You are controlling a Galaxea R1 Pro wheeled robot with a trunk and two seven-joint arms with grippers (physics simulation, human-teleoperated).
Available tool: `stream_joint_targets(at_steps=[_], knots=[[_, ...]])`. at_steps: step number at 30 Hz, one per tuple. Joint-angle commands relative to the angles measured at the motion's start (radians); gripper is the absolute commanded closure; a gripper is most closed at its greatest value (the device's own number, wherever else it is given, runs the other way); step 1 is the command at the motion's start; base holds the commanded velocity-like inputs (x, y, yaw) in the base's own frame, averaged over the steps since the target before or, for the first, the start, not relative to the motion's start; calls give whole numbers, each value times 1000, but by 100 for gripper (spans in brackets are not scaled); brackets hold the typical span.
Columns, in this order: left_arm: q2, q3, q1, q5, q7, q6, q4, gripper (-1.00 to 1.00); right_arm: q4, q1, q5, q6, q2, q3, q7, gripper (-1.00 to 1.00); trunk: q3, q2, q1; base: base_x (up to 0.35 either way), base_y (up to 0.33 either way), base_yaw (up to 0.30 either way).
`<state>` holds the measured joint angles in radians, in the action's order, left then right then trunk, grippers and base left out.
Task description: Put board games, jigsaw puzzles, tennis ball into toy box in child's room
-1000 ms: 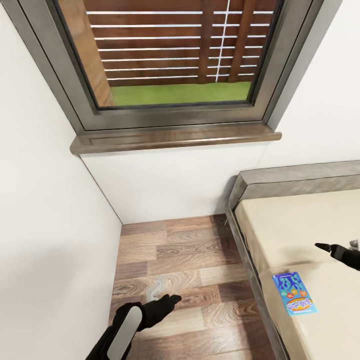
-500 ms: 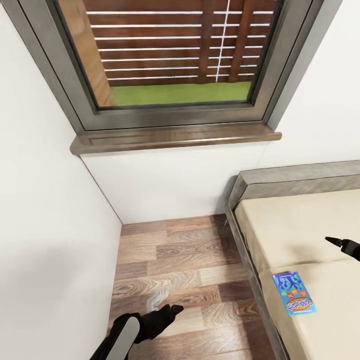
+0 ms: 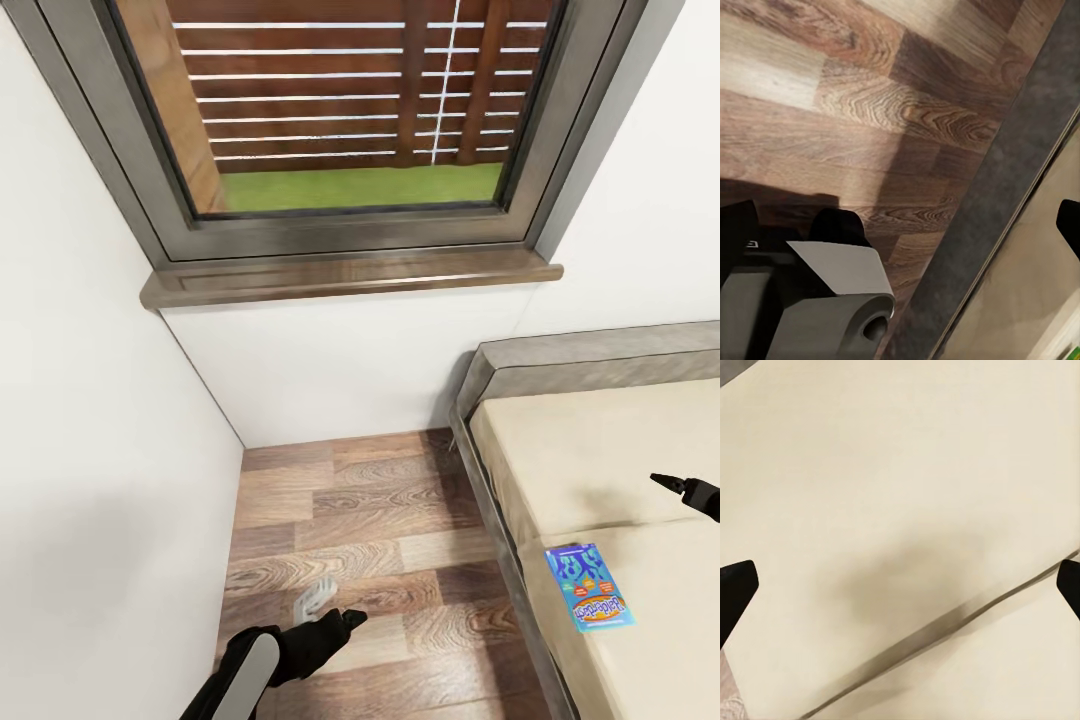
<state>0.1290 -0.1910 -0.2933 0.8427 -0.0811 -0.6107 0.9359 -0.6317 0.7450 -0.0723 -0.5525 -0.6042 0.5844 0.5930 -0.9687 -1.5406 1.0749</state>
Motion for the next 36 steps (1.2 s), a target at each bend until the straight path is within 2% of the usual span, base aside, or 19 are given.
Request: stream_joint_targets(at_steps=[1,11,27,36], knots=[[0,-1,0,10,-9,-3,1,-100,0,1,-7,-9,0,3,1,-100,-1,0,0,0,0,0],[0,-1,0,10,-8,-2,1,-100,0,-1,-7,-9,0,3,1,-100,-1,0,0,0,0,0],[-13,-2,-23,28,24,3,-3,-100,-88,25,-6,1,14,-1,-2,-100,-1,0,0,0,0,0],[-14,-3,-24,28,25,4,-3,-100,-94,27,-6,2,15,-1,-1,-100,-1,0,0,0,-4,0]])
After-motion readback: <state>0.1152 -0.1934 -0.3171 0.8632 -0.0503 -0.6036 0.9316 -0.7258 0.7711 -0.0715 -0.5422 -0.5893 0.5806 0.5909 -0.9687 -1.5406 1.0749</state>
